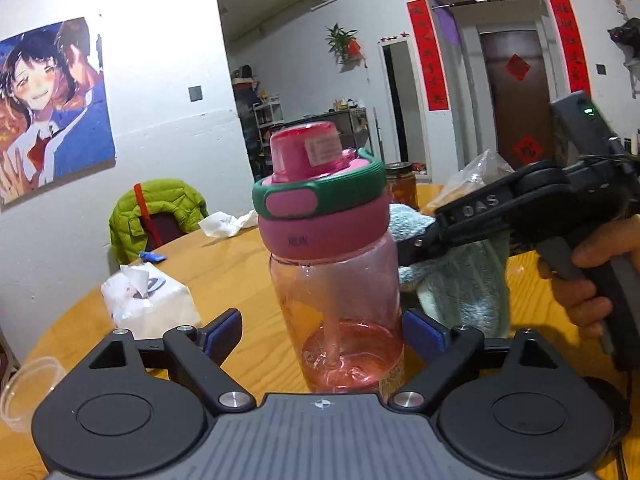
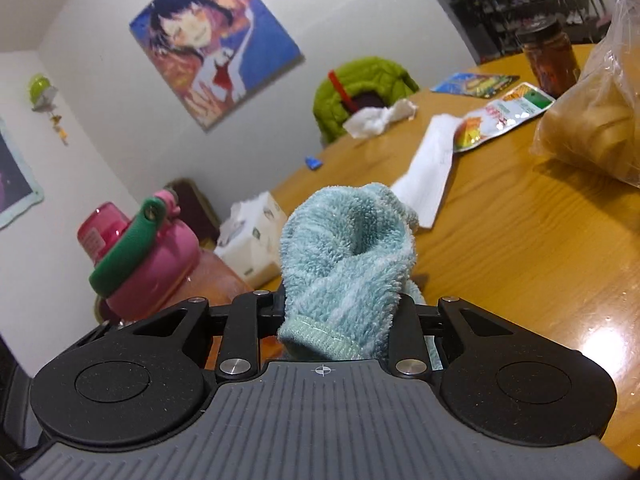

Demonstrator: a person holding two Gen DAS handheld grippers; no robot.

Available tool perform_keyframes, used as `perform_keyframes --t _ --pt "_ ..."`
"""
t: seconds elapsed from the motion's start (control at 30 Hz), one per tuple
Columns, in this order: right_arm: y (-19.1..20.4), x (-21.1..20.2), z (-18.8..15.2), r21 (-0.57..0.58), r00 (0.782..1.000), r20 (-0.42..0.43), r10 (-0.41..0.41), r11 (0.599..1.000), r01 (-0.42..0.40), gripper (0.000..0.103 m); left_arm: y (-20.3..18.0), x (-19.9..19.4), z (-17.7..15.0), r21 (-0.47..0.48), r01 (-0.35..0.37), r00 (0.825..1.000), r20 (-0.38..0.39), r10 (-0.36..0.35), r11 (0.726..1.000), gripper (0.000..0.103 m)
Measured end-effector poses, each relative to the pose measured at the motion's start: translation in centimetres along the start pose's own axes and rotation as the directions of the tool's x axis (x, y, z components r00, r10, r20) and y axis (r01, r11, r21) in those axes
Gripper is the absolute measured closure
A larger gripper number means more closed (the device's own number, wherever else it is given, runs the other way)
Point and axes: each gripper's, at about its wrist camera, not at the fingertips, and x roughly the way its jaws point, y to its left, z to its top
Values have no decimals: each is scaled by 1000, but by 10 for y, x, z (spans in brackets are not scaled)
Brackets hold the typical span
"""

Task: Clean container
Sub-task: 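Rub the teal towel on the bottle with the right tool while the left tool holds it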

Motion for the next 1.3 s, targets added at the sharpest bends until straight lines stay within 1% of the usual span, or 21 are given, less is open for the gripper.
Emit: perform_keyframes --t 0.07,0.13,0.2,0.23,0.3,0.33,0.4,0.5,0.6,0.73,0.77,0.83,0.87,0.9,0.97,1.0,1.03,1.1,1.17,1.23,1.3 --pt "-1 2 2 20 1000 -1 22 1000 -22 75 -2 -4 -1 15 24 1000 2 -24 1000 30" --pt "0 1 2 26 1000 1 31 999 -31 75 -5 -6 -1 30 59 998 4 -59 998 33" --pt "0 1 3 27 999 7 39 999 -39 75 -9 -5 -2 44 85 996 -2 -85 995 32" --pt "0 1 3 25 999 11 42 999 -43 75 -10 -4 -2 47 85 996 -6 -85 995 32" --pt "0 2 3 25 999 4 45 999 -45 75 -12 1 -4 45 73 997 -9 -73 996 32" --pt "0 2 1 25 999 -6 48 999 -48 75 -12 5 -4 32 70 998 0 -70 997 30" --pt "2 3 -1 24 997 -39 70 997 -69 75 -11 11 -5 18 52 998 16 -53 998 28" --pt "8 -2 -1 -5 996 -70 59 998 -60 75 -8 23 -7 20 30 999 39 -31 999 27" --pt "11 -8 -1 -21 994 -89 67 997 -69 75 -3 33 -7 12 28 998 53 -28 1000 19" --pt "15 -12 -1 -44 993 -99 66 996 -71 75 -3 37 -10 2 50 998 47 -50 999 25" --pt "13 -11 -1 -43 994 -95 52 998 -56 75 -3 36 -10 6 49 998 47 -50 999 29" --pt "10 -12 -1 -28 996 -77 49 998 -51 75 0 33 -10 -16 77 996 53 -76 997 30" --pt "8 -15 0 -13 996 -54 78 997 -79 75 1 32 -10 -24 90 994 56 -89 996 31" --pt "6 -20 2 14 992 -17 126 992 -126 75 1 31 -10 -28 100 993 59 -99 995 31" --pt "-2 -29 4 83 973 61 225 970 -229 75 1 29 -10 -30 114 992 63 -112 993 31" --pt "-8 -31 4 127 961 79 266 953 -274 75 0 29 -10 -27 113 992 65 -111 993 31" --pt "-14 -31 4 170 949 93 301 934 -313 75 -1 28 -11 -24 112 992 66 -110 993 31" --pt "-25 -22 3 255 942 58 332 907 -335 75 -1 28 -11 -27 113 991 69 -111 993 31" --pt "-32 -9 -1 301 955 -11 298 911 -281 74 -1 27 -12 -28 115 991 71 -113 993 31" --pt "-35 2 -5 298 972 -99 212 938 -175 74 -2 27 -12 -27 114 991 72 -111 993 31" --pt "-36 11 -9 281 976 -167 142 955 -91 72 -1 27 -13 -27 113 991 73 -111 993 31"
